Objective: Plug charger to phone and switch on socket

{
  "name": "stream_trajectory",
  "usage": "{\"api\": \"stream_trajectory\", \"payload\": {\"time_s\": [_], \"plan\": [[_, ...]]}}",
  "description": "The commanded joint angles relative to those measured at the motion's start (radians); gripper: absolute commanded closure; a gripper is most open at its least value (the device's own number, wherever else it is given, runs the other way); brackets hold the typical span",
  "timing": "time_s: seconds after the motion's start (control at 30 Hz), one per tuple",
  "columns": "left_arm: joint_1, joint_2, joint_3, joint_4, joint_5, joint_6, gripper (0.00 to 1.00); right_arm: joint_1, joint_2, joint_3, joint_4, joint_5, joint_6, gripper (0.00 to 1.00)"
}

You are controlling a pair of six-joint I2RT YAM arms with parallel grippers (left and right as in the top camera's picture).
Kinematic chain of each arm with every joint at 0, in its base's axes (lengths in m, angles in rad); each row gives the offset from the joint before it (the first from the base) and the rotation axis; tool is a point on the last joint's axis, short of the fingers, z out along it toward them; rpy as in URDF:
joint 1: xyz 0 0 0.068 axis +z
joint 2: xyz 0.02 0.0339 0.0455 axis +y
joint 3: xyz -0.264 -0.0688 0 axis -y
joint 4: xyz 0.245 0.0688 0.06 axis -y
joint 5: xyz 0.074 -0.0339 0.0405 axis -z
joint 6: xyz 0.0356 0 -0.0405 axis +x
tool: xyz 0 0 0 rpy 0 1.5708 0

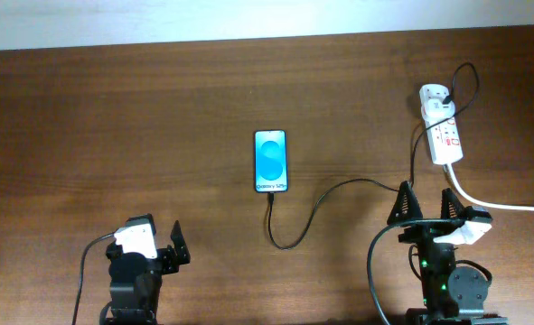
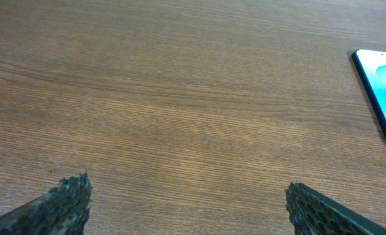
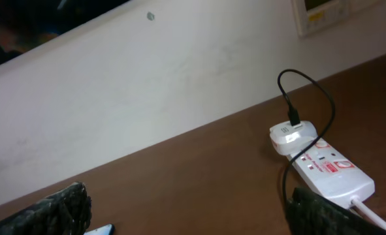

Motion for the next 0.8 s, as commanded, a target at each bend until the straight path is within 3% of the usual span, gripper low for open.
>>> {"api": "stream_trajectory", "payload": {"time_s": [0.0, 0.13, 0.3, 0.77], "plan": [[0.002, -0.004, -0.003, -0.002, 0.006, -0.005, 0.01, 0.007, -0.012, -0.028, -0.034, 0.027, -0.011, 0.02], [0.002, -0.004, -0.003, -0.002, 0.006, -0.005, 0.01, 0.007, -0.012, -0.028, -0.098, 0.05, -0.012, 0.02], [0.002, -0.004, -0.003, -0.002, 0.006, -0.005, 0.0, 0.024, -0.012, -0.028, -0.097, 0.045, -0.121, 0.02], [0.002, -0.004, -0.003, -0.002, 0.006, -0.005, 0.01, 0.037, -0.012, -0.028, -0.096, 0.046, -0.122, 0.01]]}}
